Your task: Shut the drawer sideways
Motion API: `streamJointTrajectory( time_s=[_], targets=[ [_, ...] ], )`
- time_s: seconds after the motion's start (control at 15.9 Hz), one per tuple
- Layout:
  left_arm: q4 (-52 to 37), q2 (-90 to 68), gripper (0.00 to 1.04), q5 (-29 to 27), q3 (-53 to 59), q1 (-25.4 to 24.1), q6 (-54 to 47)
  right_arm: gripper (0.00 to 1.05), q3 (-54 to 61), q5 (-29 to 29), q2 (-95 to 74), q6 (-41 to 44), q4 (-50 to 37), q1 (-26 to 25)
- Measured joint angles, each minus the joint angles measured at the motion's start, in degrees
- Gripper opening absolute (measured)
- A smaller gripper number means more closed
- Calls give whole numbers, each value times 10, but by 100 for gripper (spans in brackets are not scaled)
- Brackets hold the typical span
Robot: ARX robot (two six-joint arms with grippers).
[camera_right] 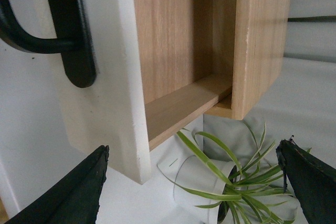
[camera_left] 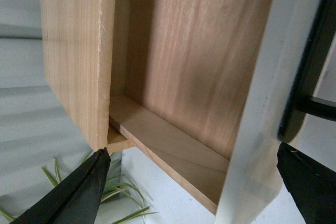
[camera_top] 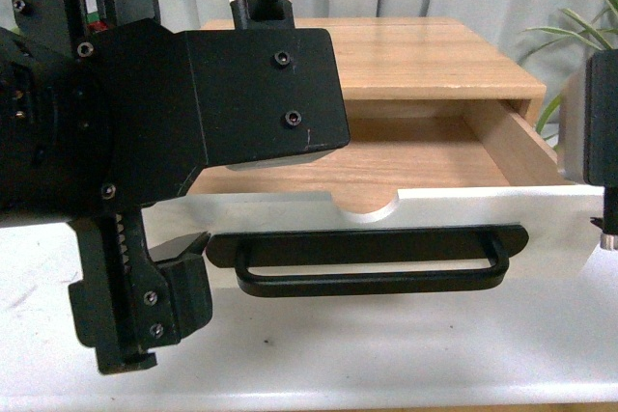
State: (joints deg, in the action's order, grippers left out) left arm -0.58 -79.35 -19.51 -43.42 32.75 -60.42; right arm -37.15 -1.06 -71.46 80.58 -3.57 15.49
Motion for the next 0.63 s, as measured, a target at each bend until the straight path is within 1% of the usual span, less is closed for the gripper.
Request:
streamJointTrajectory(
  time_s=[0.38,0.5,0.63],
  targets=[
    [-50,-47,98,-9,-21,-2,0,98,-50,0,-71,-6,-16,-9],
    [-92,-75,98,-30,-28,-12,-1,98,-87,-5,-105,-12,-20,-9],
    [-109,-89,98,-40,-36,-12,-3,98,-102,-7,-130,-15,-24,-10]
  ],
)
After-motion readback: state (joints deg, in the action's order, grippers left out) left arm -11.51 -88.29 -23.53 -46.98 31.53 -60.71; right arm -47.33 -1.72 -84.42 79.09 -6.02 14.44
